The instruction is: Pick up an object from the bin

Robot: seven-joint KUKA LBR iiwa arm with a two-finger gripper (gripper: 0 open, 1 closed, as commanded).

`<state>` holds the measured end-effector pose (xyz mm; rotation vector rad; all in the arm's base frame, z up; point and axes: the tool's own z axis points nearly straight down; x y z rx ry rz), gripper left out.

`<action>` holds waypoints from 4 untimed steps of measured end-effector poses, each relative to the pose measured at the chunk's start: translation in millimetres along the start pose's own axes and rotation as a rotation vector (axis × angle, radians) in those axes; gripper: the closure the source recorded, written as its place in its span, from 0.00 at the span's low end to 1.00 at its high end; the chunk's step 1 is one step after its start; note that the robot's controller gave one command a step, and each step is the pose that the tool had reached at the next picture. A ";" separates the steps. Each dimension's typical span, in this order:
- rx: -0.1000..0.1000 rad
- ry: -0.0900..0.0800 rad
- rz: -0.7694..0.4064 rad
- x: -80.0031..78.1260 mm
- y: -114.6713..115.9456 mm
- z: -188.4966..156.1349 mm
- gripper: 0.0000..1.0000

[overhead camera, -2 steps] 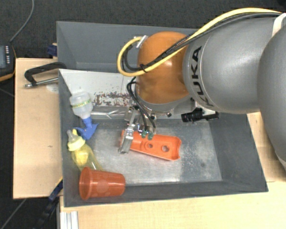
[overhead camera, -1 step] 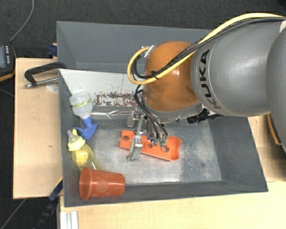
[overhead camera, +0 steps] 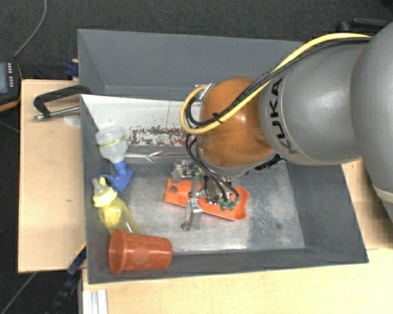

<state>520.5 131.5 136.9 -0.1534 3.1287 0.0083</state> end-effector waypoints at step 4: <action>0.001 -0.016 -0.430 -17.8 -117.1 -36.8 1.00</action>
Offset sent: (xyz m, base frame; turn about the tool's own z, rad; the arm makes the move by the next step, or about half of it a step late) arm 0.0309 -0.1084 -0.0669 -0.0430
